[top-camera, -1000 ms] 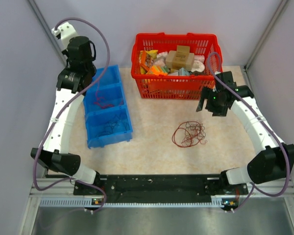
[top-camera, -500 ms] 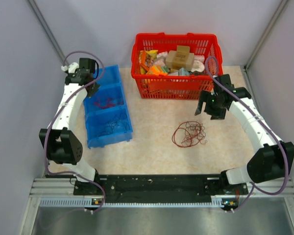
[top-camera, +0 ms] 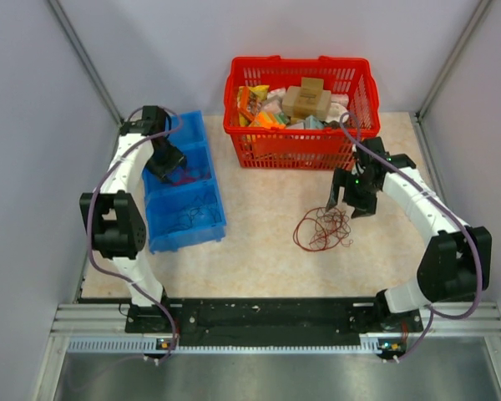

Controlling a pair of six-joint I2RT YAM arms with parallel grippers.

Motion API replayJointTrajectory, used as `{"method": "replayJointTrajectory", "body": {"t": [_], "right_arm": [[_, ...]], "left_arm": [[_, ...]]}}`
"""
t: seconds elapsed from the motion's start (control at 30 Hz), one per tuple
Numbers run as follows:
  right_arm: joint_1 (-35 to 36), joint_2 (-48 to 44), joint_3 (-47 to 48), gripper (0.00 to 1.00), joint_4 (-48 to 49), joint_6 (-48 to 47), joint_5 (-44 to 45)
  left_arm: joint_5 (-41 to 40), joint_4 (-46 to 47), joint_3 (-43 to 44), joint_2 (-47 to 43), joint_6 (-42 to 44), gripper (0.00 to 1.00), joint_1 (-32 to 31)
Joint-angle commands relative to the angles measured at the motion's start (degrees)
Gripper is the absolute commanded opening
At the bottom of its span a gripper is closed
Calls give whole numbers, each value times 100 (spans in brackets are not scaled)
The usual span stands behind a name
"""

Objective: Untangle the cables

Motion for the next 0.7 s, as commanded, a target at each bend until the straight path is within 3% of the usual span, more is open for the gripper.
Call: {"method": "replayJointTrajectory", "body": {"t": [0.0, 0.07, 0.1, 0.2, 0.33, 0.4, 0.43, 0.53, 0.6, 0.63, 0.67], "right_arm": [[-168, 153, -304, 80, 84, -177, -545], [-168, 179, -410, 80, 84, -212, -722], [-160, 170, -471, 80, 84, -212, -688], [-160, 135, -726, 79, 14, -116, -250], [-160, 91, -972, 70, -66, -133, -2], [-168, 143, -1025, 65, 13, -212, 7], [-168, 196, -1034, 62, 92, -256, -10], [-160, 494, -1104, 45, 741, -388, -264], [-116, 723, -904, 14, 883, -458, -615], [-63, 767, -746, 3, 918, -493, -878], [33, 716, -640, 0, 1015, -511, -1142]], "left_arm": [[-95, 207, 128, -709, 142, 66, 71], [-69, 67, 391, -700, 291, 78, 71], [-8, 14, 523, -700, 344, 90, 71], [-51, -31, 700, -858, 555, 96, -104], [-332, 584, 639, -1210, 1415, 77, -1008], [-202, 707, 648, -1219, 1583, 67, -1535], [-18, 812, 604, -1184, 1697, 66, -1755], [1098, 1182, 445, -1000, 1848, 73, -2283], [1353, 1279, 384, -912, 1874, 75, -2652], [1407, 1349, 358, -929, 1970, 76, -2845], [1494, 1489, 297, -981, 2058, 76, -3030]]}}
